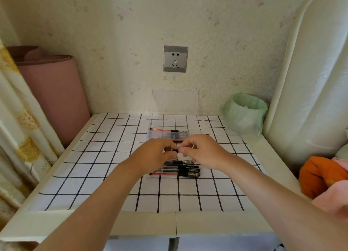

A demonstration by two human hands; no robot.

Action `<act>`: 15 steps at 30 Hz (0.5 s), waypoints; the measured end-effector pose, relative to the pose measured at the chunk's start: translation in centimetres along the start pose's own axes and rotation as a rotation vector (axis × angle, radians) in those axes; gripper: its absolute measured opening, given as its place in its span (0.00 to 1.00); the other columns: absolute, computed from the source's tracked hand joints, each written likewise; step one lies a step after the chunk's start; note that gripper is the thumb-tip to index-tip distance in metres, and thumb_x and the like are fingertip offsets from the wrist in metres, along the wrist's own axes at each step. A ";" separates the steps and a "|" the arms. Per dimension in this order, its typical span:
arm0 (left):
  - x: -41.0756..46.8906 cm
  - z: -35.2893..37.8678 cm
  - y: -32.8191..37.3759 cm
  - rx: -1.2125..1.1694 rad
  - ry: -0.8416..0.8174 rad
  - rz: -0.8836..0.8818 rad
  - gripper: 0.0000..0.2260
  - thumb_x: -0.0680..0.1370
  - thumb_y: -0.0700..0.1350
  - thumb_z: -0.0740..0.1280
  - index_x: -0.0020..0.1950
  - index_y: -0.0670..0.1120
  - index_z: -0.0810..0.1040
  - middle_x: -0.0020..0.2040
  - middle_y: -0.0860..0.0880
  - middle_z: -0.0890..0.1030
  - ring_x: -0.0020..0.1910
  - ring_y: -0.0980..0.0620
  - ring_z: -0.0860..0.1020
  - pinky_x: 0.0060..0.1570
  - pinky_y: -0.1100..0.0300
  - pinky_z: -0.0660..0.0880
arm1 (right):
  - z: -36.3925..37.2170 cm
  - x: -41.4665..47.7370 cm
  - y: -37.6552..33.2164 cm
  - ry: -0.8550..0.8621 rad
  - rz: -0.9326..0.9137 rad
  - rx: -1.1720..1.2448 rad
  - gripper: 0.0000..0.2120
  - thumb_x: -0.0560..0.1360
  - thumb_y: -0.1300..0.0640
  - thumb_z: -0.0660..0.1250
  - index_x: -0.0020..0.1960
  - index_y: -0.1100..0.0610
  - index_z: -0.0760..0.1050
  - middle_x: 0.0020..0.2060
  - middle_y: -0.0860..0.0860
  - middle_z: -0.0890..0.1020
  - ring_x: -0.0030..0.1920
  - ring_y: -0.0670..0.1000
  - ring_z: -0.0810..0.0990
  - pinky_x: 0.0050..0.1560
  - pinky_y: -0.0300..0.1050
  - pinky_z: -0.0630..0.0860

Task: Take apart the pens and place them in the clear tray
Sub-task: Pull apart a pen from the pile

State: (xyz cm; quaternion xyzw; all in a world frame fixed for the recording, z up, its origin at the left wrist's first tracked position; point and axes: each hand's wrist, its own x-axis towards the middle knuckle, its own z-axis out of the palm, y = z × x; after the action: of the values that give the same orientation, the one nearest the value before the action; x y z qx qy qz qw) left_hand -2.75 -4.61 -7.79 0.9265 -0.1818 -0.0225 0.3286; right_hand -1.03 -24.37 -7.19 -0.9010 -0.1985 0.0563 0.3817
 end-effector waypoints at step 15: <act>0.2 0.2 -0.3 0.147 0.033 0.003 0.06 0.77 0.54 0.68 0.51 0.56 0.81 0.43 0.55 0.81 0.41 0.57 0.78 0.44 0.58 0.77 | -0.3 -0.1 0.7 -0.080 0.022 -0.098 0.08 0.75 0.44 0.69 0.51 0.44 0.81 0.44 0.43 0.82 0.35 0.35 0.77 0.39 0.36 0.72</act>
State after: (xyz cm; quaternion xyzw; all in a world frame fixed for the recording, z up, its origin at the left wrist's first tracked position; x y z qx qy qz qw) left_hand -2.46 -4.58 -8.09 0.9482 -0.1787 0.0067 0.2625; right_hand -0.83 -25.04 -7.49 -0.9178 -0.2061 0.0865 0.3282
